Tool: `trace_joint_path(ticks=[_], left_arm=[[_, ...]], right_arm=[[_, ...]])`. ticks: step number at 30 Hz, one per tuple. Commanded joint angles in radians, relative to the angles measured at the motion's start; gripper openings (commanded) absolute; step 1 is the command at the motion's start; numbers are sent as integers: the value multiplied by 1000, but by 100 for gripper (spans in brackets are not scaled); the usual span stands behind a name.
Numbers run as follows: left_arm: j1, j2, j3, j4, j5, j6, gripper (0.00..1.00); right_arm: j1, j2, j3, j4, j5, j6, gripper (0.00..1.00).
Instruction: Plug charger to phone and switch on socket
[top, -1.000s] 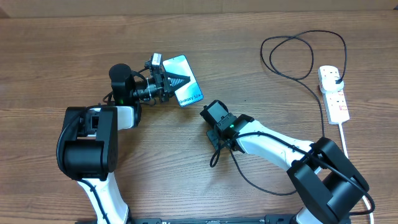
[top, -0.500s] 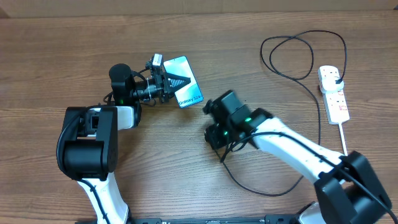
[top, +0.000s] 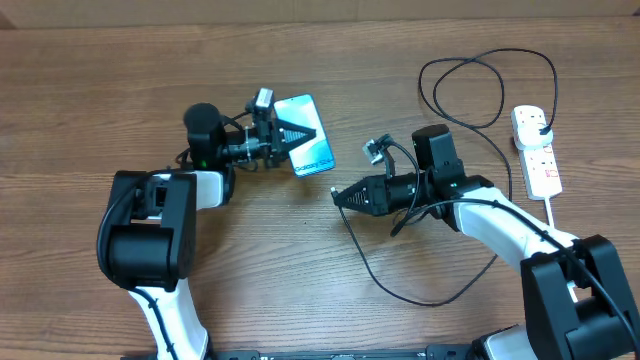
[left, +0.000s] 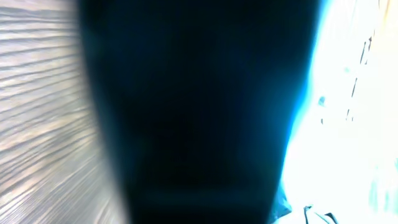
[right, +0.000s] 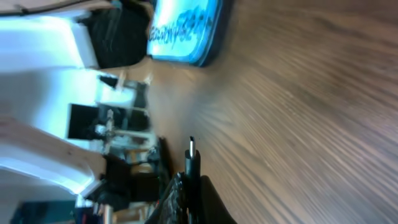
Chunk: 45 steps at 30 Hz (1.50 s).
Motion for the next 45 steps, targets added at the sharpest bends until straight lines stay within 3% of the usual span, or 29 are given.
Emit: trace_joint_path(ticks=[1, 22, 45], left_arm=[[-38, -5, 3, 53, -58, -95, 4], [-51, -5, 3, 60, -23, -69, 4], [-51, -5, 3, 59, -9, -71, 4]], right_arm=[[-6, -21, -39, 115, -113, 166, 4], [-7, -21, -43, 251, -62, 349, 4], [-6, -13, -43, 292, 16, 403, 4]])
